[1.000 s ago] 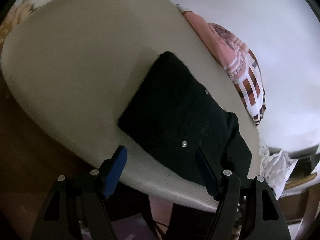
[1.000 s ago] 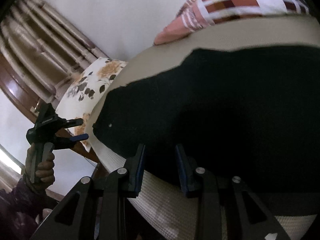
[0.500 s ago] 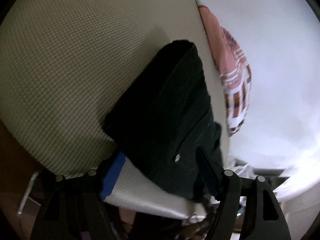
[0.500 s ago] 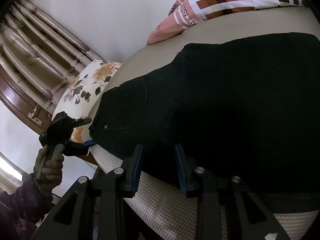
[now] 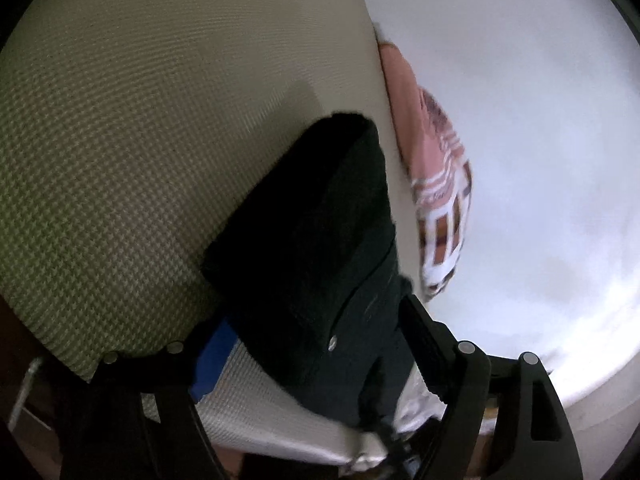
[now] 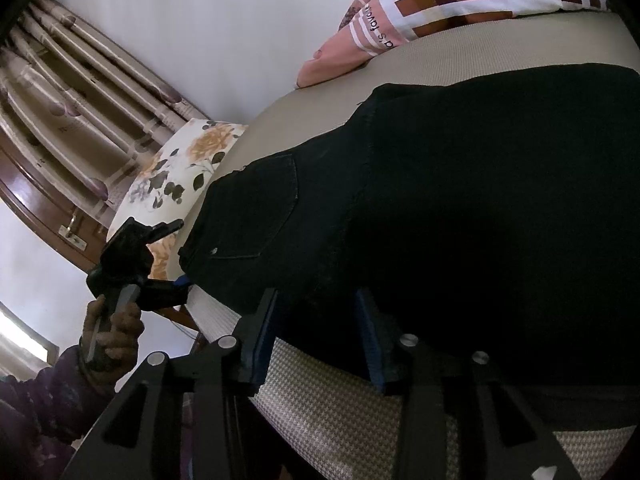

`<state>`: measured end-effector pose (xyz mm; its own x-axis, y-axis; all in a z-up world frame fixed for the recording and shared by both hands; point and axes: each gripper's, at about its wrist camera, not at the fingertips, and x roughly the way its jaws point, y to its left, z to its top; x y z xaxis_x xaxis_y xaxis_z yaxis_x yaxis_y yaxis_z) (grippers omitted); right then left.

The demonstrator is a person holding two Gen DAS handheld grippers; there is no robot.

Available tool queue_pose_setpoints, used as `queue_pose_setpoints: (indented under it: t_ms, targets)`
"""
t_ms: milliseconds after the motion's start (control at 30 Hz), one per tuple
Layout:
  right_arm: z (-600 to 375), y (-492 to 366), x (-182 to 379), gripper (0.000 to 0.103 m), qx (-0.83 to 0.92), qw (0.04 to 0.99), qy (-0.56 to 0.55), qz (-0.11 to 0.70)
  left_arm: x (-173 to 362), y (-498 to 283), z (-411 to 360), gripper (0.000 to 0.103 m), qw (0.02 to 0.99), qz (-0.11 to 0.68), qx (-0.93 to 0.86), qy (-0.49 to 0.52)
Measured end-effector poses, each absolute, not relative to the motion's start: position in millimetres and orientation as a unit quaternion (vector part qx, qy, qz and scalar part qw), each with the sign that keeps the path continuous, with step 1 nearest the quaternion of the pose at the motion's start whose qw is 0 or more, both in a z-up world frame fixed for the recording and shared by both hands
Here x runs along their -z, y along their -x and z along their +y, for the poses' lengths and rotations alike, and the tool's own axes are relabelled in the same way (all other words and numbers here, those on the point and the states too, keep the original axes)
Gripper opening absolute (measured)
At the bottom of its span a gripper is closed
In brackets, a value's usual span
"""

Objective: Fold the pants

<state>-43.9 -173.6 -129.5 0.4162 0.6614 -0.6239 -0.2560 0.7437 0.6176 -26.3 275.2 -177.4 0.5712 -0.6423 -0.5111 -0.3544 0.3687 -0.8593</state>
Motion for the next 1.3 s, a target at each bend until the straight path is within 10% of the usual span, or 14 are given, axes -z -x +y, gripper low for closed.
queue_pose_setpoints:
  t_ms: [400, 467, 567, 1300]
  targets:
    - [-172, 46, 130, 0.038, -0.285, 0.810, -0.226, 0.460, 168, 4, 258, 0.095, 0.714, 0.469, 0.081, 0.513]
    - [-172, 45, 131, 0.039, -0.286, 0.810, -0.226, 0.460, 161, -1, 247, 0.084, 0.733, 0.490, 0.076, 0.466]
    - [-171, 45, 131, 0.039, -0.286, 0.810, -0.225, 0.460, 164, 1, 245, 0.032, 0.740, 0.513, 0.054, 0.432]
    - [-240, 32, 130, 0.043, -0.261, 0.789, -0.369, 0.417, 23, -2, 121, 0.024, 0.837, 0.405, 0.217, 0.299]
